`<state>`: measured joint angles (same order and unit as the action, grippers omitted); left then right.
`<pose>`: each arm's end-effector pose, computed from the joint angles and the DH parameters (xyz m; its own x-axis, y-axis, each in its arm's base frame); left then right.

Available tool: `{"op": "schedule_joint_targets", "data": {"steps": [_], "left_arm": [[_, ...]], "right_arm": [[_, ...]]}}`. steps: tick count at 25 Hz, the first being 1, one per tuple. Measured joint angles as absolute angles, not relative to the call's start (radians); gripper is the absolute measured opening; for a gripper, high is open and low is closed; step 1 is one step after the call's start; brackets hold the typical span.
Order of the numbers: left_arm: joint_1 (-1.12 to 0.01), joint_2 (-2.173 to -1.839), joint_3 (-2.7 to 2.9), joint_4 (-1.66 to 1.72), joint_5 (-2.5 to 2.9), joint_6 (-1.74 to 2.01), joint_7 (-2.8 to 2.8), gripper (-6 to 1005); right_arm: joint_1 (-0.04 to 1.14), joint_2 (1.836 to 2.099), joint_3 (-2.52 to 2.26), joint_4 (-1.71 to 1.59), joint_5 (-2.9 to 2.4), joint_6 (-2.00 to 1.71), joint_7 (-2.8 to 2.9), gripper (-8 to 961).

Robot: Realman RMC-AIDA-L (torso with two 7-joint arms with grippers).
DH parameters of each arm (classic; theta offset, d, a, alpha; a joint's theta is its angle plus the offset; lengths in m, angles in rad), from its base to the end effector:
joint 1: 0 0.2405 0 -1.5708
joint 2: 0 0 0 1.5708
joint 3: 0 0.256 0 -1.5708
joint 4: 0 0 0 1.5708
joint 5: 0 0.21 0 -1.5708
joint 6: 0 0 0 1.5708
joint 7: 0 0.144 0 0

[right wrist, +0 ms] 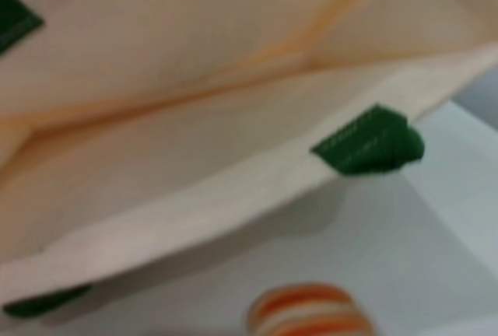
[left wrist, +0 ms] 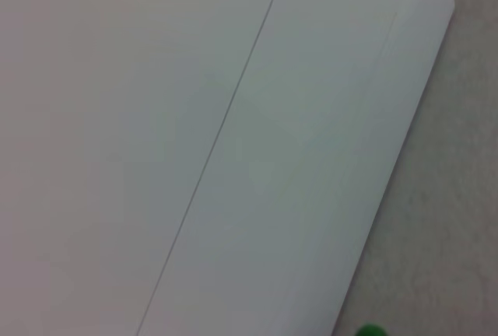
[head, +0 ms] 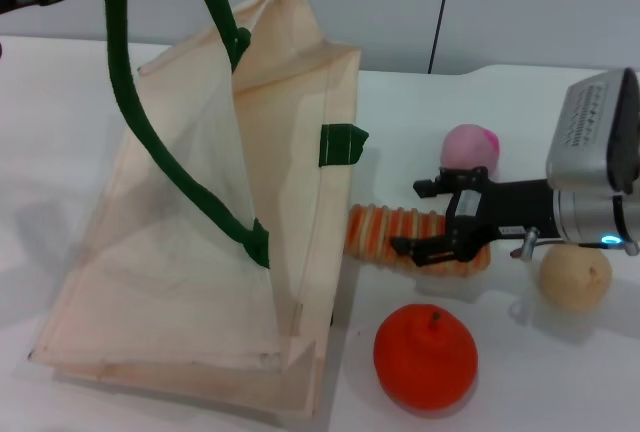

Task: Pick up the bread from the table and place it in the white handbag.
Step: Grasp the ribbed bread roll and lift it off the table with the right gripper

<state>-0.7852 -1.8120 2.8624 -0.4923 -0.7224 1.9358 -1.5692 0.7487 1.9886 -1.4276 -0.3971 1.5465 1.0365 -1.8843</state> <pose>-0.2433 0.3695 0.1453 0.4823 0.3101 0.8193 0.5755 -0.8173 -0.0294 0.2312 0.3833 -0.0680 0.9662 -0.1787 -0.1855 -0.2230 -0.9409 -0.2550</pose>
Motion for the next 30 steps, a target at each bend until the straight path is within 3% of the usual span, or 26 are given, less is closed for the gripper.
{"op": "schedule_joint_targets", "data": {"steps": [23,30], "left_arm": [[-0.782,-1.811,2.862,-0.492,-0.729,1.932,-1.569,127],[-0.781,-1.811,2.862,-0.492,-0.731,1.931,-1.569,128]], "right_arm": [[0.769,2.005,-1.428,-0.406,1.387,0.984,-1.784,889],[0.769,1.995,-1.418,-0.407,1.382,0.986,-1.787,803]]}}
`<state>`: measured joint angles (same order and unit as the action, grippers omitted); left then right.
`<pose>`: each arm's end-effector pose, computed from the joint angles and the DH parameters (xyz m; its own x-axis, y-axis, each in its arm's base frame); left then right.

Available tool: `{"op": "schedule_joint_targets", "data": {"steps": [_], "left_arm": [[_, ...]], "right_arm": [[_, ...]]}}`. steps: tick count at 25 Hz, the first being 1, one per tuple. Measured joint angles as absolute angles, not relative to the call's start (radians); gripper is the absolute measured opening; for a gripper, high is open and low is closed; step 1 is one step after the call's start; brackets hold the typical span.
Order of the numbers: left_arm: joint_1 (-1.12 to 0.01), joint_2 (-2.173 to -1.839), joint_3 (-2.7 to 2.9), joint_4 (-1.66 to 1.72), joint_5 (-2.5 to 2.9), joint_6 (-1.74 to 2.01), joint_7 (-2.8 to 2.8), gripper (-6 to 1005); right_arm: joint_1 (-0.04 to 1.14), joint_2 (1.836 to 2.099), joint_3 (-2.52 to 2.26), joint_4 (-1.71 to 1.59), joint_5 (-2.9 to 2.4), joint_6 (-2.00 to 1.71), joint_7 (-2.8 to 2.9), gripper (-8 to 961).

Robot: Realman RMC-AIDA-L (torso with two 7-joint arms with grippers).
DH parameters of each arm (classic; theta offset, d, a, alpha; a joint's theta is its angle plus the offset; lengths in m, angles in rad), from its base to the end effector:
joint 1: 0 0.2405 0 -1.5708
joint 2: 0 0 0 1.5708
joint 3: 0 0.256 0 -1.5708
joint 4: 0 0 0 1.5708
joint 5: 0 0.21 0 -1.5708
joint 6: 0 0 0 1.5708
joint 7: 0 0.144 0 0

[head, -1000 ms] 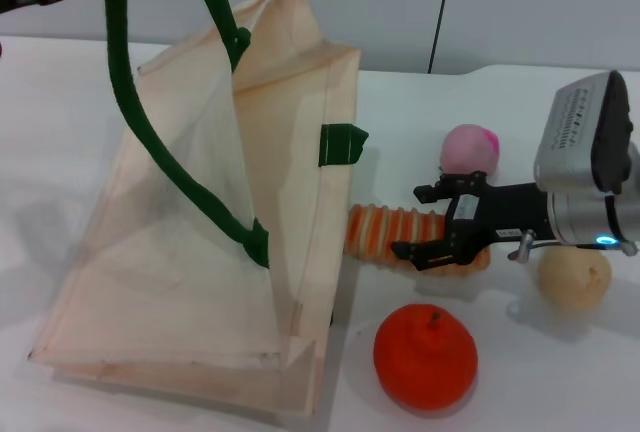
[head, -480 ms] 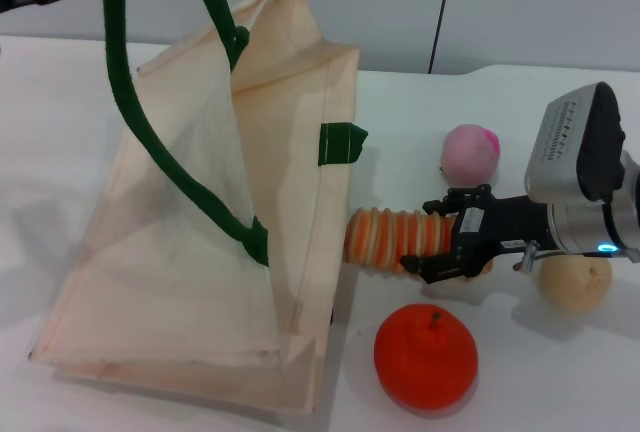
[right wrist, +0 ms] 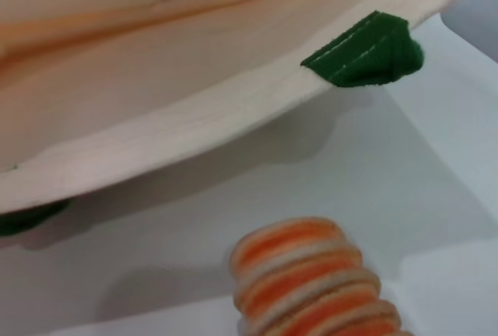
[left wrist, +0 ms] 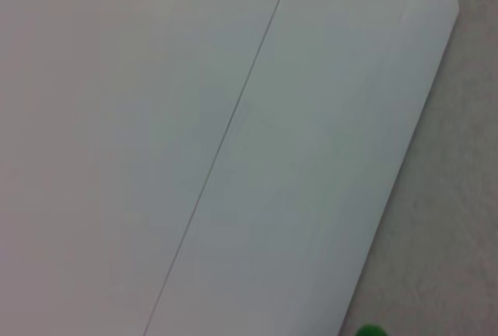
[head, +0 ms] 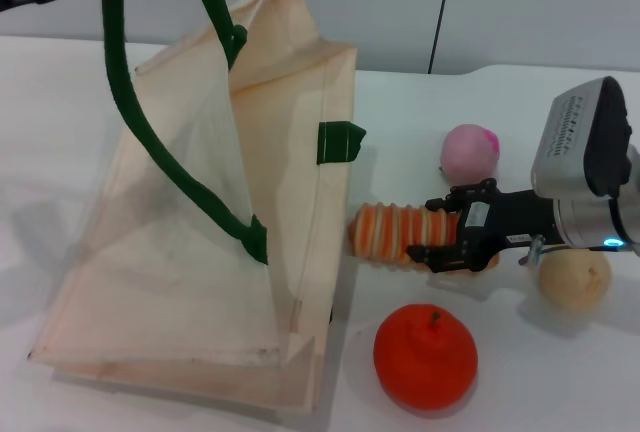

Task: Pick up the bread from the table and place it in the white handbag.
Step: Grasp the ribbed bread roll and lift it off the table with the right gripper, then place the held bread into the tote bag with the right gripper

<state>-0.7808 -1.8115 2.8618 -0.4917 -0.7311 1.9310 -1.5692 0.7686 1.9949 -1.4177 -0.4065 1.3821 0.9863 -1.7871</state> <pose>-0.2447 0.3694 0.1465 0.4770 0.3054 0.8241 0.5808 -0.8133 -0.0347 0.2406 0.3866 -0.0711 0.9769 -0.2050 -0.0601 -0.2136 -0.9394 -0.2680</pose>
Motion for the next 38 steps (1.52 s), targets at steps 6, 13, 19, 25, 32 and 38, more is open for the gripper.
{"op": "schedule_joint_targets", "data": {"steps": [6,13,19,25,32,38], "left_arm": [[-0.780,-1.811,2.861,-0.492,-0.732,1.931,-1.569,129],[-0.782,-1.811,2.861,-0.492,-0.732,1.931,-1.569,129],[-0.785,-1.811,2.862,-0.492,-0.729,1.931,-1.569,130],[-0.814,-1.809,2.862,-0.492,-0.721,1.931,-1.569,130],[-0.831,-1.810,2.864,-0.491,-0.702,1.931,-1.569,131],[-0.844,-1.812,2.864,-0.485,-0.695,1.930,-1.569,131]], "right_arm": [[0.759,1.993,-1.342,-0.406,1.388,1.011,-1.835,707],[0.735,1.981,-1.107,-0.406,1.388,1.061,-1.910,657],[0.729,1.972,-0.947,-0.412,1.388,1.151,-1.950,617],[0.734,1.972,-0.927,-0.450,1.371,1.278,-1.962,568],[0.773,2.016,-0.930,-0.487,1.246,1.327,-1.957,500],[0.830,2.021,-0.958,-0.469,1.237,1.366,-1.953,453]]}}
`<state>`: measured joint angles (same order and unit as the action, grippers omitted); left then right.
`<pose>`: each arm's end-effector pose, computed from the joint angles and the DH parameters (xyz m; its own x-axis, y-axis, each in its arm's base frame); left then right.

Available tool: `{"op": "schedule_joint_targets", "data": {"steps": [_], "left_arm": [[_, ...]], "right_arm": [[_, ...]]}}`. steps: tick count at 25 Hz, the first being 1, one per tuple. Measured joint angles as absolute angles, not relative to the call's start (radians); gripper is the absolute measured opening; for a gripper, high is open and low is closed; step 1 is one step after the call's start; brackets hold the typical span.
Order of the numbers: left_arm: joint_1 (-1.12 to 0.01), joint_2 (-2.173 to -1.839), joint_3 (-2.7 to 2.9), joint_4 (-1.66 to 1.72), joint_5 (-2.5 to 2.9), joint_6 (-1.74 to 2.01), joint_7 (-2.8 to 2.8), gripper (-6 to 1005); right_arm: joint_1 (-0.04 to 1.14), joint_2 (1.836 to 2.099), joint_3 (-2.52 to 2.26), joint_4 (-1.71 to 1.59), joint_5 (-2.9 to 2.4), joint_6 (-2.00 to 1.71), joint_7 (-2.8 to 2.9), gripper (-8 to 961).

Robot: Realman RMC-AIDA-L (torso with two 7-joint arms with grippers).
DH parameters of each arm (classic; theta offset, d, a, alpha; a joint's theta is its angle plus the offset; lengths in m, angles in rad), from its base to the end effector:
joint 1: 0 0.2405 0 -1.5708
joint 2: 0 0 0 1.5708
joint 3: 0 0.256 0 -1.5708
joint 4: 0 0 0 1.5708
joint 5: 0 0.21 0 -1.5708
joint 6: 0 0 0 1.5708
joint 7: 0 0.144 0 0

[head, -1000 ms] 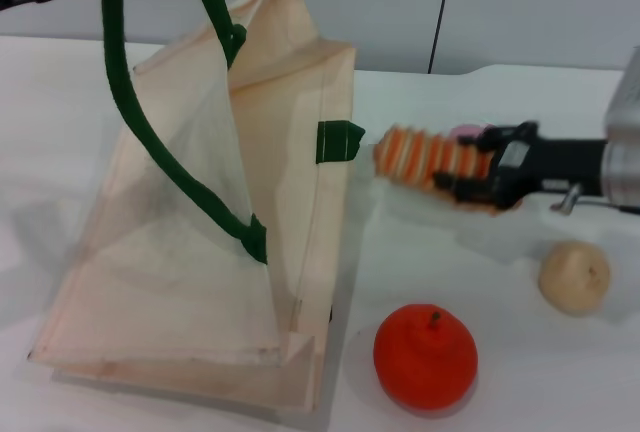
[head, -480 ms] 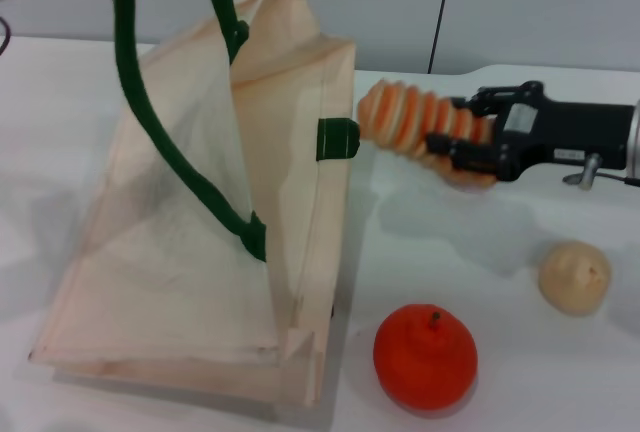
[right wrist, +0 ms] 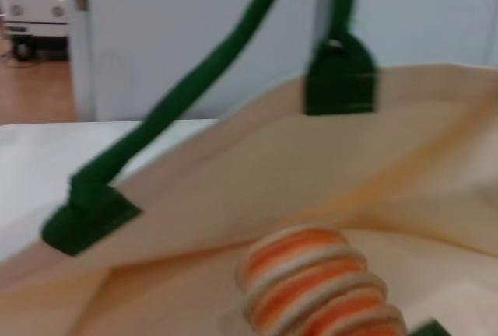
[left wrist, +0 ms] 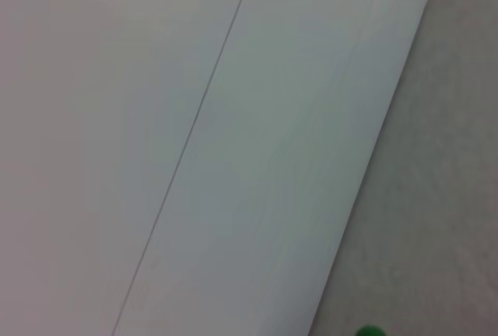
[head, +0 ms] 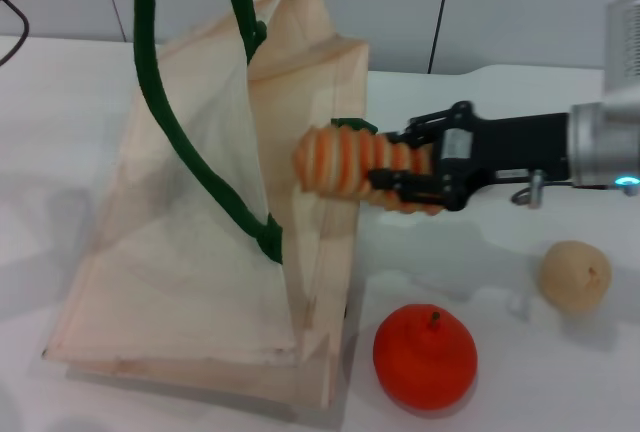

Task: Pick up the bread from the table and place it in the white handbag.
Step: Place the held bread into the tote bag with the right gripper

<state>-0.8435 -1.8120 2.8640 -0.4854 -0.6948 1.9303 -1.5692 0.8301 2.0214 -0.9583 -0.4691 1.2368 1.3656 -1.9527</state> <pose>-0.2231 0.3825 0.1410 0.5097 0.3047 0.8046 0.5338 -0.8454 -0.0180 0.1802 0.3918 -0.0365 0.9402 -0.0133 -0.3404 -0.0768 -0.9818 -0.1739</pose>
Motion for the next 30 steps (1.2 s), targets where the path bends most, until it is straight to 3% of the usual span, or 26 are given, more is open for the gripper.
{"op": "schedule_joint_targets", "data": {"steps": [11,30], "left_arm": [[-0.862,-1.821,2.864,-0.483,-0.674,1.919,-1.569,132],[-0.871,-1.824,2.862,-0.483,-0.679,1.918,-1.569,134]], "right_arm": [[0.981,2.038,-1.042,-0.341,1.244,1.244,-1.940,385],[1.058,2.046,-1.079,-0.218,1.391,1.220,-1.916,296]]}}
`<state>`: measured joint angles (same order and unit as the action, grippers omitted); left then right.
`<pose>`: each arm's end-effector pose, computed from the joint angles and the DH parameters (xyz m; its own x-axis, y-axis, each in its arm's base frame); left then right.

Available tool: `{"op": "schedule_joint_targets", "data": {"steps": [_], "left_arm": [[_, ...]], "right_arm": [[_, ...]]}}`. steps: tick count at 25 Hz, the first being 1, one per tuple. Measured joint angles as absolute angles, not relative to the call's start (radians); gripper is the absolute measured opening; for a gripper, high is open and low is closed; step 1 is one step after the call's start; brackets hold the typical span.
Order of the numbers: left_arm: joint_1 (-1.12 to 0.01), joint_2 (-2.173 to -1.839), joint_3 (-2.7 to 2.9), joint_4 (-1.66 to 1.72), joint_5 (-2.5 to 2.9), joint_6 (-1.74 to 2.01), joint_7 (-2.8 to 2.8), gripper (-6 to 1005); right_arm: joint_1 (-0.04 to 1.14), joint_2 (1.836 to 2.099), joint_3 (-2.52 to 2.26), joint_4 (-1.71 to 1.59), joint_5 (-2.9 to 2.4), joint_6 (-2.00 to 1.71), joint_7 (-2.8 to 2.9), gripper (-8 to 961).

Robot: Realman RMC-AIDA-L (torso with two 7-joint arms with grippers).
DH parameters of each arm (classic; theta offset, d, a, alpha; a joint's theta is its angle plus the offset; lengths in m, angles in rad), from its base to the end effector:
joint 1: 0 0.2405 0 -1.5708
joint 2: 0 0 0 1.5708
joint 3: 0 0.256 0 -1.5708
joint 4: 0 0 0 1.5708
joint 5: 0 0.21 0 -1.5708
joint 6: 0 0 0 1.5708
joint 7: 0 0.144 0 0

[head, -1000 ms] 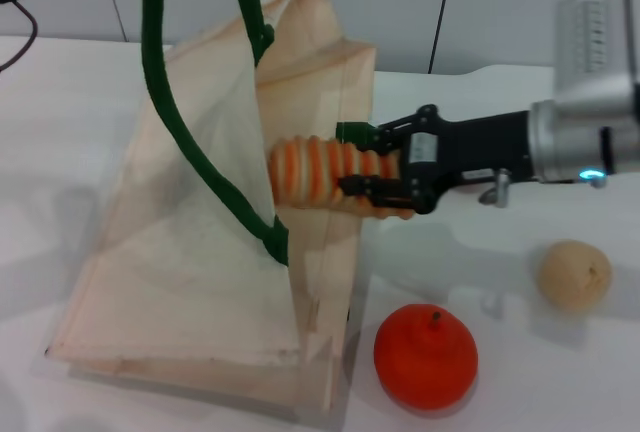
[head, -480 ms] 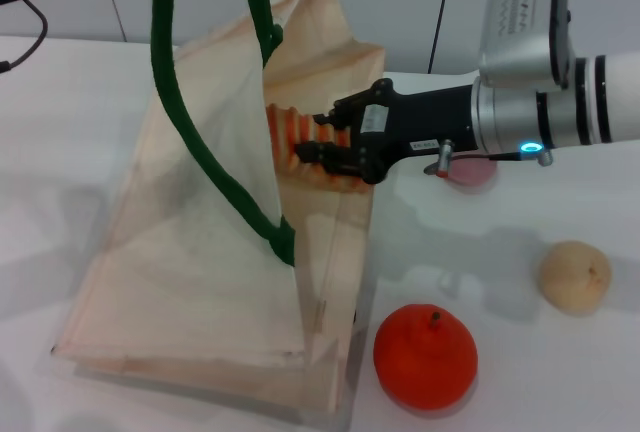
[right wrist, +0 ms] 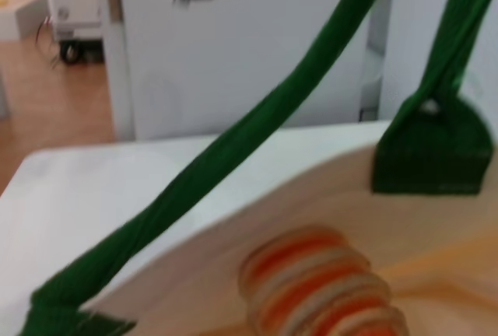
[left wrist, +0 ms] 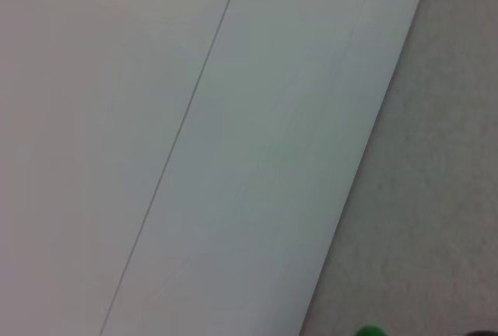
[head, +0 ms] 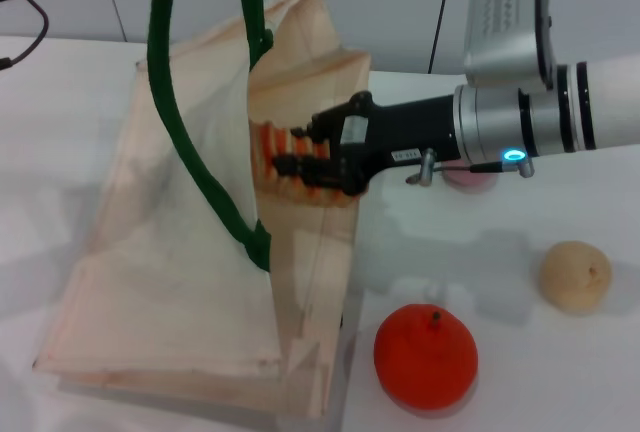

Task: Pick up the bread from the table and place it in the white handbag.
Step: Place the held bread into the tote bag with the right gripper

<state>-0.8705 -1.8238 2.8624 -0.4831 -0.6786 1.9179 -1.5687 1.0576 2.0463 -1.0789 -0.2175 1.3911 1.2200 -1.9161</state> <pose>-0.2138 0.3883 0.1339 0.5173 0.3092 0.7980 0.5218 -0.8530 -0.0077 0.1221 0.4028 -0.0857 0.9324 -0.0808 -0.3523 -0.1182 -0.9893 -0.0858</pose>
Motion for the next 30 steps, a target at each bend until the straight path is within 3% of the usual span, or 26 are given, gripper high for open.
{"op": "schedule_joint_targets", "data": {"steps": [9,20,30], "left_arm": [[-0.878,-1.825,2.862,-0.482,-0.678,1.917,-1.567,135],[-0.879,-1.825,2.862,-0.482,-0.676,1.917,-1.564,136],[-0.874,-1.827,2.862,-0.480,-0.675,1.905,-1.564,137]], "right_arm": [[1.058,2.046,-1.133,-0.202,1.438,1.212,-1.917,281],[1.060,2.047,-1.163,-0.210,1.443,1.213,-1.923,437],[1.047,2.042,-1.153,-0.208,1.450,1.203,-1.923,848]]}}
